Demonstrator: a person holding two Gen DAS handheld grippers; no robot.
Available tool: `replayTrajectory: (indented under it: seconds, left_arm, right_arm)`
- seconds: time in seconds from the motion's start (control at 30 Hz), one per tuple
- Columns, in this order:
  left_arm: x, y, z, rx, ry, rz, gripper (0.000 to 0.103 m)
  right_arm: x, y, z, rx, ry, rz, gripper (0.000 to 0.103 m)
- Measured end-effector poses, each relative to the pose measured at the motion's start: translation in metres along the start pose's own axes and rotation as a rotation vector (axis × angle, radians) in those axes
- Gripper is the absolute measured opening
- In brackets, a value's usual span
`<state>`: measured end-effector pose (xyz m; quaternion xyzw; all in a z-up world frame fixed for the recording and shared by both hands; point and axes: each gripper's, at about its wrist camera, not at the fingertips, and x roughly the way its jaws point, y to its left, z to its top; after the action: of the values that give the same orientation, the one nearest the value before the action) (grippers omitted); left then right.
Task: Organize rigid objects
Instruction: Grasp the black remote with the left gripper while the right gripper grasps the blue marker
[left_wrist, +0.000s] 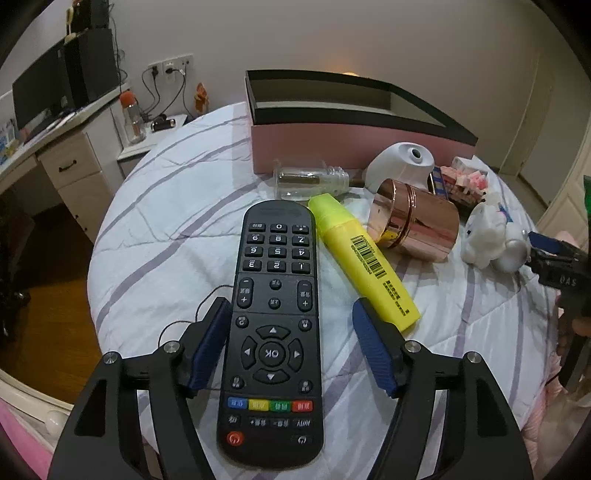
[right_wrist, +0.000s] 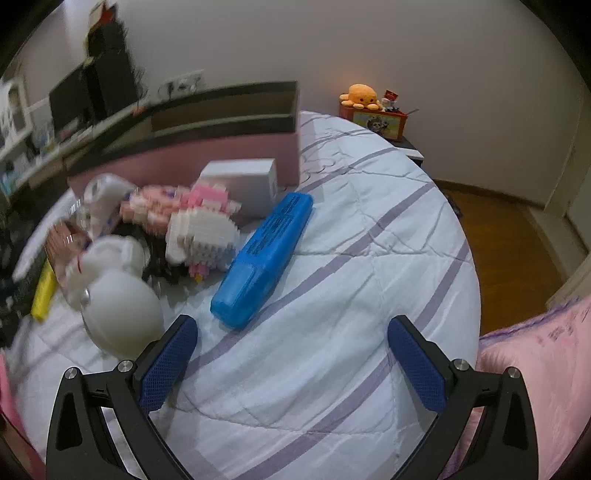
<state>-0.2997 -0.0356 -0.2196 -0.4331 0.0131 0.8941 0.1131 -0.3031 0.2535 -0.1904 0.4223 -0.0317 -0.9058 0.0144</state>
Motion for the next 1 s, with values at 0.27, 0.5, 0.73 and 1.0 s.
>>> replayTrajectory:
  seconds: [0.27,0.5,0.73,1.0]
  left_arm:
    - [-0.005,0.007,-0.004,-0.005,0.014,0.004,0.064]
    - [-0.005,0.012,0.0,-0.012,0.029,0.017,0.044]
    - [0.0,0.01,0.005,0.003,0.047,0.033,0.044]
    - [0.005,0.009,0.009,-0.001,0.053,0.039,0.045]
  right_arm:
    - [0.004,0.006,0.017,-0.007,-0.013,-0.004,0.103]
    - [0.015,0.003,0.027,-0.009,-0.011,-0.016,0.098]
    - [0.018,-0.015,0.027,0.001,0.019,-0.037,0.053]
    - [0.028,-0.01,0.042,-0.073,0.021,-0.075,0.046]
